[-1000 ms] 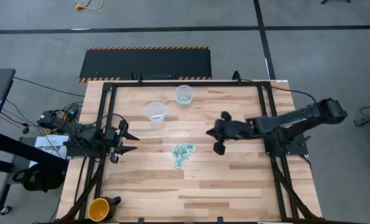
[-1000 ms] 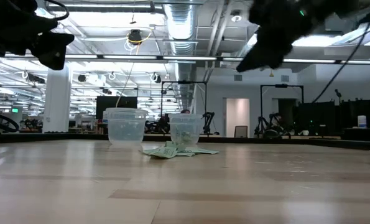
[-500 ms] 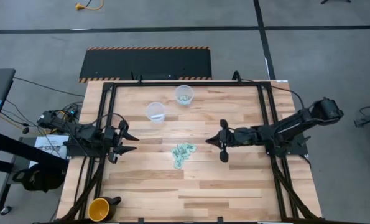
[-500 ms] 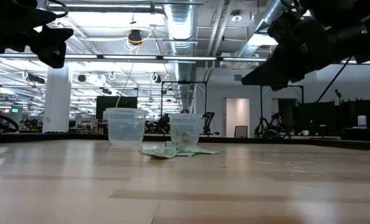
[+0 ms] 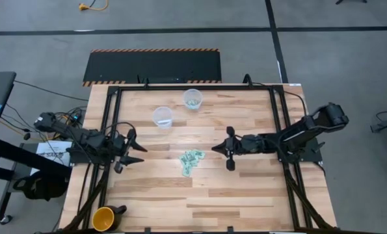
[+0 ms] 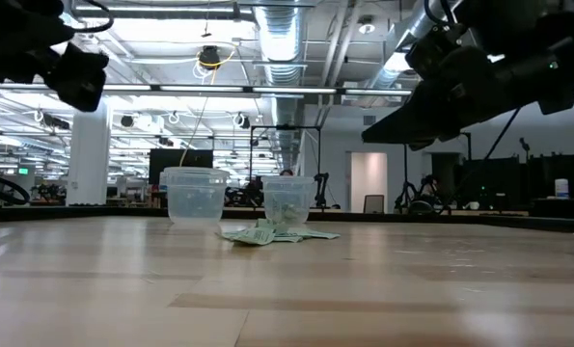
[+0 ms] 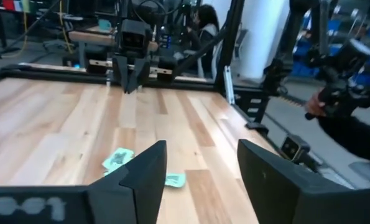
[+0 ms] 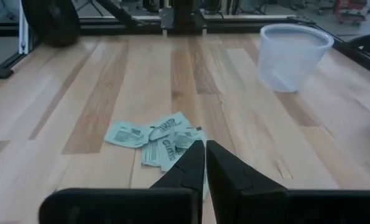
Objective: Pick and place items into bin
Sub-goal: Put the stevia packet into the bottom transparent bin
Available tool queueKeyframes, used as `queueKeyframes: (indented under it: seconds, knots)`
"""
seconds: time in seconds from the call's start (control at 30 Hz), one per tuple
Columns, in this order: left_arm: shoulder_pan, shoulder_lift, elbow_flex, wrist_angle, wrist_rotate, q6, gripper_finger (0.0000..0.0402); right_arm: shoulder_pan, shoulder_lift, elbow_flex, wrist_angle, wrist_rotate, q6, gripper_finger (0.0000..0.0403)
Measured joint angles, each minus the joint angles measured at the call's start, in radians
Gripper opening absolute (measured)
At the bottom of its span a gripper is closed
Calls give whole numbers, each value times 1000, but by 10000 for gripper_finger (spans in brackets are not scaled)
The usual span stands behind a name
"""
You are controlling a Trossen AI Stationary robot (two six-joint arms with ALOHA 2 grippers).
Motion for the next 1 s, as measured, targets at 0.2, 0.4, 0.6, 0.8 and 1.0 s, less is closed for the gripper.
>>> queueKeyframes:
  seconds: [0.2,0.4,0.6,0.8,1.0]
  knots:
    - [0,155,80,-3,-1,53,227,0,57,0,61,0,0,10]
    - [17,335,134,-3,-1,118,251,0,74,0,74,0,1,10]
    - [88,511,161,69,108,126,250,-4,46,0,68,-135,-55,10]
    - [161,648,165,219,233,167,249,-37,30,0,46,-253,-90,10]
    - [254,758,165,269,295,150,248,-87,30,0,-23,-253,-53,10]
